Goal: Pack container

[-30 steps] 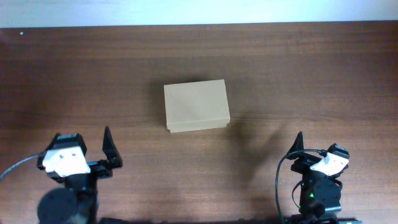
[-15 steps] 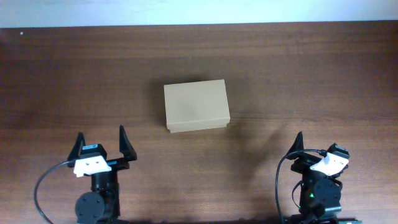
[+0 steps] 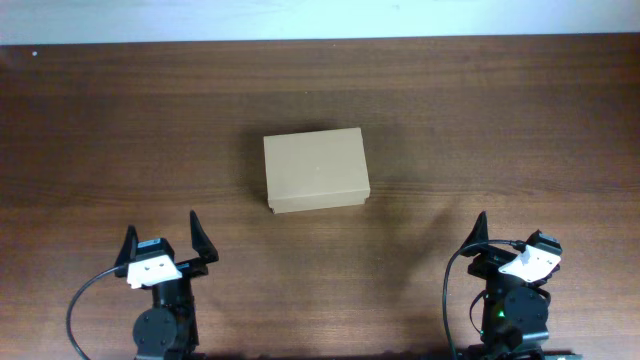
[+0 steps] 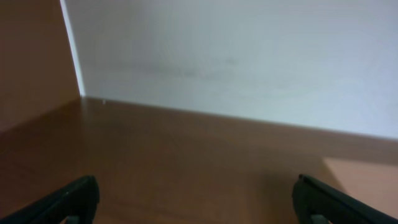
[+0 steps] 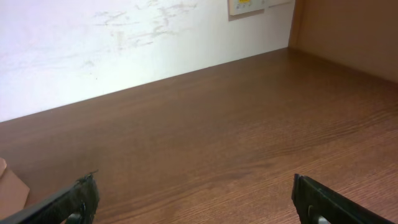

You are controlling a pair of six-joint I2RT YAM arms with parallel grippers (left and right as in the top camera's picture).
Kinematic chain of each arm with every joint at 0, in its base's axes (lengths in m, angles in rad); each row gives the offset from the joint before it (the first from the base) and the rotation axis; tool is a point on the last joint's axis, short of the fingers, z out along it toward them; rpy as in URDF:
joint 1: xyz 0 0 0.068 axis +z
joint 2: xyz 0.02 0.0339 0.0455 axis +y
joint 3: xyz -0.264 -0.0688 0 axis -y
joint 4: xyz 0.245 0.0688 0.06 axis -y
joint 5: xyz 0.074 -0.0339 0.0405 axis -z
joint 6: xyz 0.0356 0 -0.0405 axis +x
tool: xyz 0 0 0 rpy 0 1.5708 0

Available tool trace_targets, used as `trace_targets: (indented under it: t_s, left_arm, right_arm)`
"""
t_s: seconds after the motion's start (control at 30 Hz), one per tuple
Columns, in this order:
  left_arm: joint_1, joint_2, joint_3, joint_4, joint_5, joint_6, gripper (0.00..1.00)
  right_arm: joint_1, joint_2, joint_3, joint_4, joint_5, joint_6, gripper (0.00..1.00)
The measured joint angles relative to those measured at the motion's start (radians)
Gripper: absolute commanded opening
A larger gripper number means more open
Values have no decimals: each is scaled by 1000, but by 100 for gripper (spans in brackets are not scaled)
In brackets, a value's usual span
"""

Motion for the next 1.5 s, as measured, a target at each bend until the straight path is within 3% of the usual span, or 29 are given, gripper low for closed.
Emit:
trace_targets:
  t_s: [0.13, 1.5]
  left_arm:
    - [0, -1, -3, -67, 0, 0, 100]
    - [0, -1, -3, -68, 0, 0, 100]
  right_arm:
    - [0, 0, 0, 0, 0, 0, 99]
    - [0, 0, 0, 0, 0, 0, 99]
